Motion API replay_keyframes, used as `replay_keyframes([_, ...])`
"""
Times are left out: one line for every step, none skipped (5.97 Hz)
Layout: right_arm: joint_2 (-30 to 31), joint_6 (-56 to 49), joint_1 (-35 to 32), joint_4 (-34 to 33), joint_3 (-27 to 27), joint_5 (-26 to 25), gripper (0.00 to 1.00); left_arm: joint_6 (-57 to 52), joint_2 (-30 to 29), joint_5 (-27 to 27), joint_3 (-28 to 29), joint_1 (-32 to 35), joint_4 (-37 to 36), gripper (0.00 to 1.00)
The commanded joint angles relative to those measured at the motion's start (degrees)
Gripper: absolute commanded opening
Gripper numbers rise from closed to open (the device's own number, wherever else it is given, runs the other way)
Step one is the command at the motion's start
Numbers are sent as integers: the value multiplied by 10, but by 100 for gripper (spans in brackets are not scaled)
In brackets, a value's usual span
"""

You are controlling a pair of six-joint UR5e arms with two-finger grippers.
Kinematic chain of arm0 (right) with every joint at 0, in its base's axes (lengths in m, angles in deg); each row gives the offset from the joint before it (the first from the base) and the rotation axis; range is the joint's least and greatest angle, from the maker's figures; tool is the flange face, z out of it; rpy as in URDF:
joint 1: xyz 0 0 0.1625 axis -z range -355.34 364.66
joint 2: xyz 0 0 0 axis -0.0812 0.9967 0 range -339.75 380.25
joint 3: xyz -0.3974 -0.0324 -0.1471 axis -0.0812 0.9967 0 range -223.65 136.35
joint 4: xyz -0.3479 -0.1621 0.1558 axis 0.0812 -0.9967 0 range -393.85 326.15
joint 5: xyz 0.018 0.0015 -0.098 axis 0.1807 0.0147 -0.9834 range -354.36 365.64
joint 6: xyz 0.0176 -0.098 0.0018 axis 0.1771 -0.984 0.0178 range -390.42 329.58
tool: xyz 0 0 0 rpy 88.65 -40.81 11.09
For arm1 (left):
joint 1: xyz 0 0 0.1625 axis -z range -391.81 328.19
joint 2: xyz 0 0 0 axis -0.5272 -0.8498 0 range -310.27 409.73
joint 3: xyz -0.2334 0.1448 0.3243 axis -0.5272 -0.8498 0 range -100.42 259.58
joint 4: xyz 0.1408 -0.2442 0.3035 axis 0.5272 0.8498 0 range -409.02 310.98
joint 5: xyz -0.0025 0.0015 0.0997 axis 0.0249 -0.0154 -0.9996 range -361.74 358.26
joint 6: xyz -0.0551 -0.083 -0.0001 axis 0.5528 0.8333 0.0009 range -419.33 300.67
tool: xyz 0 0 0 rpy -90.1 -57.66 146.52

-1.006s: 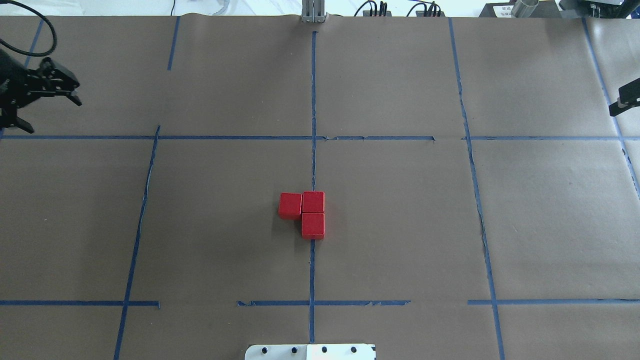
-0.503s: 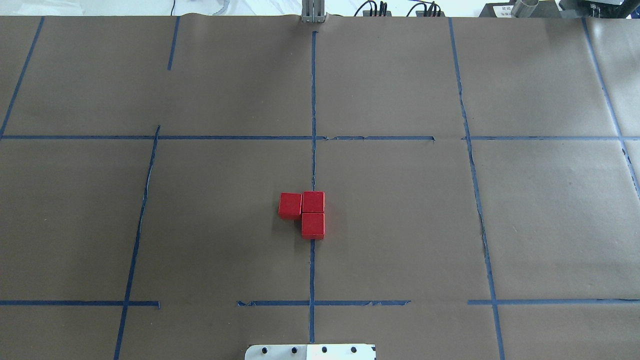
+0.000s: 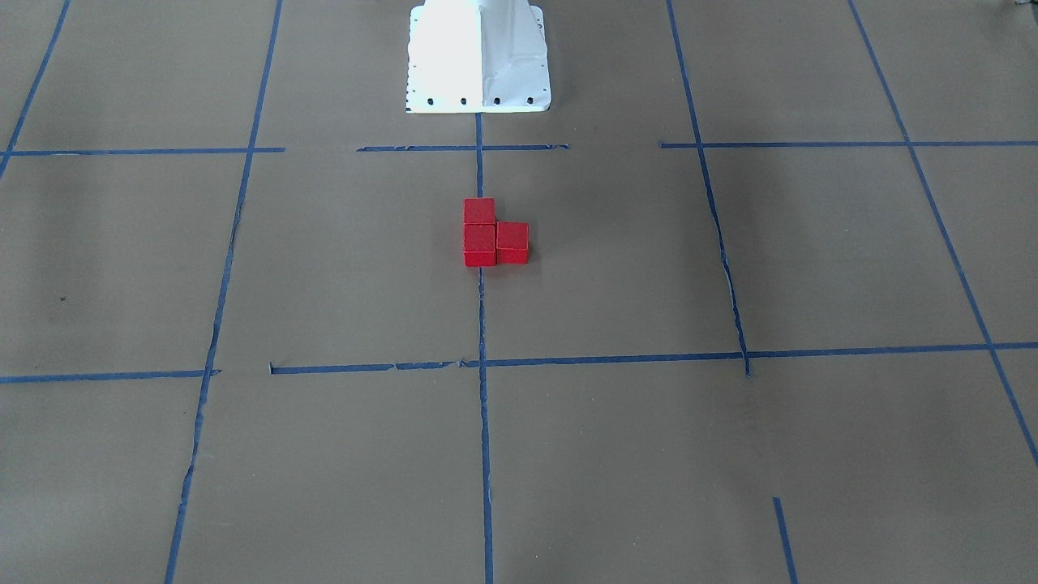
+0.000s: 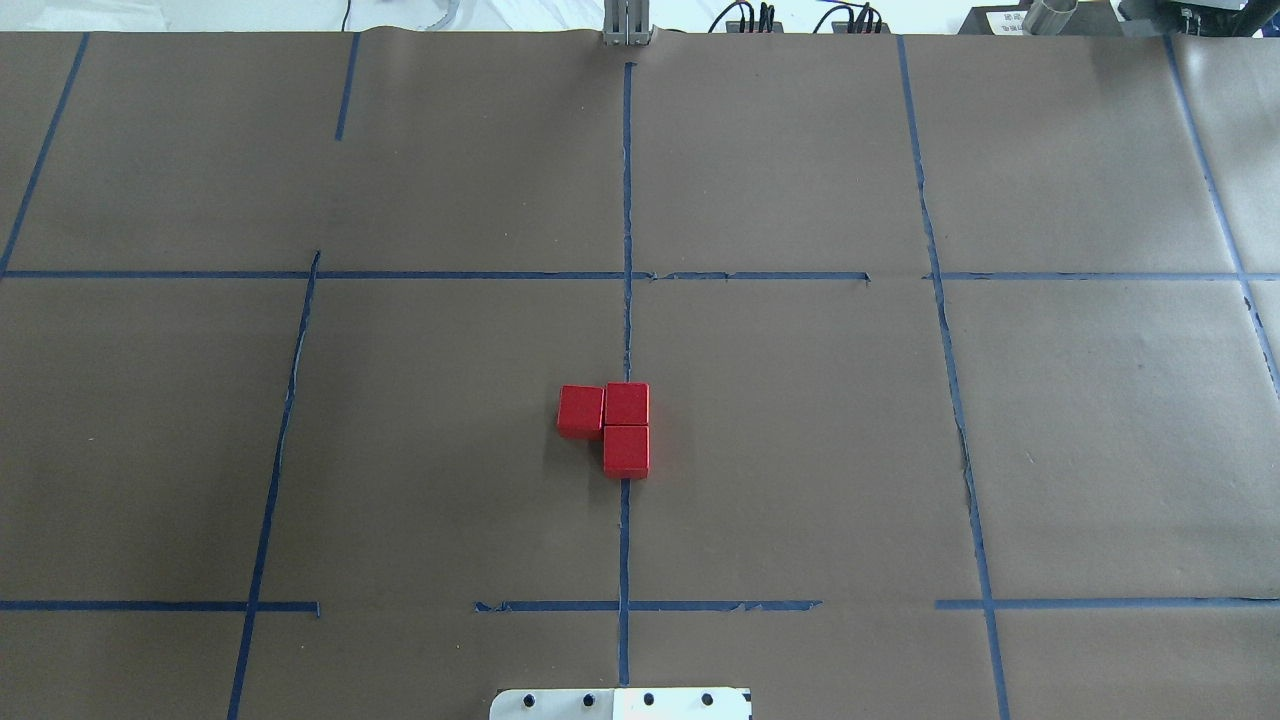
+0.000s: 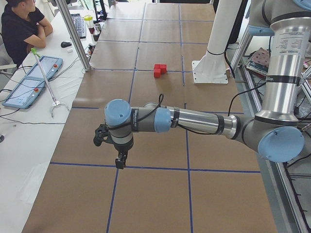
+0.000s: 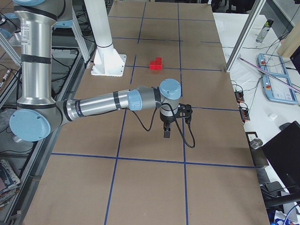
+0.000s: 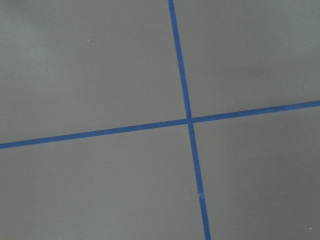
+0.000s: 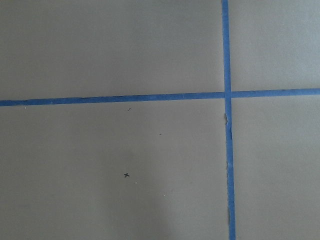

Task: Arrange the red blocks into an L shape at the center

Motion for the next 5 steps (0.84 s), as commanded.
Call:
replay_keyframes([3, -39, -1, 3, 29, 12, 100, 21, 16, 1, -2, 10, -3, 100])
replay_keyframes([11, -37, -1, 0, 11, 21, 100, 23, 23, 2, -1, 7, -3, 100])
replay_keyframes([16, -30, -1, -3, 0, 41, 100, 23, 25, 2, -10, -27, -8, 100])
replay_keyframes([47, -38, -2, 2, 3, 41, 100, 23, 26, 2, -10, -33, -21, 100])
replay_keyframes([55, -39, -3, 3, -5, 42, 100, 23, 29, 19, -4, -37, -44, 100])
